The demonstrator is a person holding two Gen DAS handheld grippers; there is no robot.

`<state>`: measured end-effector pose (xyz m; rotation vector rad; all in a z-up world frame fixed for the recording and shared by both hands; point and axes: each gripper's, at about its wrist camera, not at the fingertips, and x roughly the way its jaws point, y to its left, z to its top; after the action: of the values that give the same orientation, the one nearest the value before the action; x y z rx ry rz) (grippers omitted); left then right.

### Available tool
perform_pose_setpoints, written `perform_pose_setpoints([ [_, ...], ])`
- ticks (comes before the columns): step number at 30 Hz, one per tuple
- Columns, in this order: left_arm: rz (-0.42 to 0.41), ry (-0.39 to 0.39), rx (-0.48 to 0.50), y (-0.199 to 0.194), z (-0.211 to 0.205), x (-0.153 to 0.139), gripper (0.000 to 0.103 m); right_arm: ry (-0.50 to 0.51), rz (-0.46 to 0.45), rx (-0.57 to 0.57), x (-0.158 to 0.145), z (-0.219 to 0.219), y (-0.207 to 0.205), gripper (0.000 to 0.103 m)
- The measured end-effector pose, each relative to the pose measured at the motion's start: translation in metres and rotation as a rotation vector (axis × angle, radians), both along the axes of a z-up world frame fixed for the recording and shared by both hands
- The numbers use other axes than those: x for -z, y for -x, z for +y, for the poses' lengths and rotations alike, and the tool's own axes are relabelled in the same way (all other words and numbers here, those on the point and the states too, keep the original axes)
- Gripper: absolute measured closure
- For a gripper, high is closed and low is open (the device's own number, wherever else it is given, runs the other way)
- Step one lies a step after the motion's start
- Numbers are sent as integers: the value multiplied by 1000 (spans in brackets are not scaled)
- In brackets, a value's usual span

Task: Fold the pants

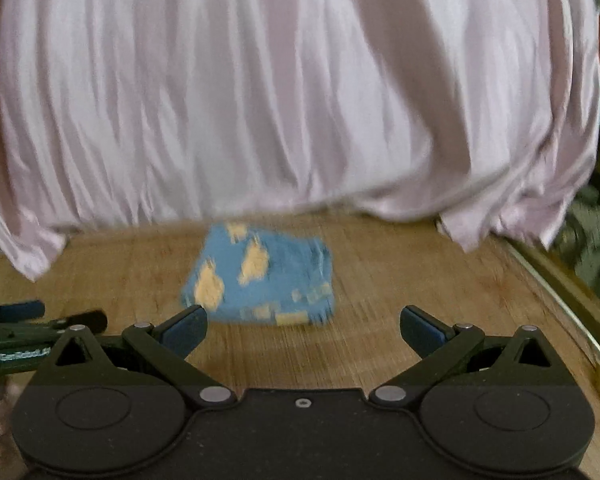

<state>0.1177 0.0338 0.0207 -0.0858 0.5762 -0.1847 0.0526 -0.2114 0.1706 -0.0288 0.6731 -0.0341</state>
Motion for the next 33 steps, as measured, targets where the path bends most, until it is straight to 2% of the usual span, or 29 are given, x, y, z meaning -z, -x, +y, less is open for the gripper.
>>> perform_pose_setpoints([
  [2,10,-13,9,-6,-7,3,0,33,92,1,-14,0,-5,1],
  [5,43,-36,16,-20,-25,8,0,92,147,-28,-37,1,-13,1],
  [6,44,-40,19,-24,-32,10,0,96,154,-47,-44,1,-16,1],
  [9,63,-61,8,-37,-51,17,0,98,64,-128,-47,-6,-23,1],
  [11,72,-60,5,-43,-57,20,0,111,11,-155,-30,-13,-32,1],
  [13,65,-54,-5,-49,-57,20,0,101,-32,-143,-1,-22,-49,1],
  [17,51,-99,-35,-61,-59,21,0,13,-30,-42,54,-40,-78,1],
  [20,45,-131,-47,-62,-62,26,0,-15,-54,19,82,-47,-81,1],
  [23,34,-140,-45,-55,-69,34,0,-86,-60,24,94,-56,-65,1],
  [26,58,-140,-19,-44,-75,44,0,-32,-124,-59,105,-52,-52,1],
  [28,40,-126,-20,-35,-77,50,0,-24,-145,-84,111,-49,-48,1],
  [31,37,-83,-81,-25,-76,57,0,-53,-129,-124,117,-48,-47,1],
  [33,38,-40,-115,-20,-69,61,0,-30,-140,-154,119,-48,-43,1],
])
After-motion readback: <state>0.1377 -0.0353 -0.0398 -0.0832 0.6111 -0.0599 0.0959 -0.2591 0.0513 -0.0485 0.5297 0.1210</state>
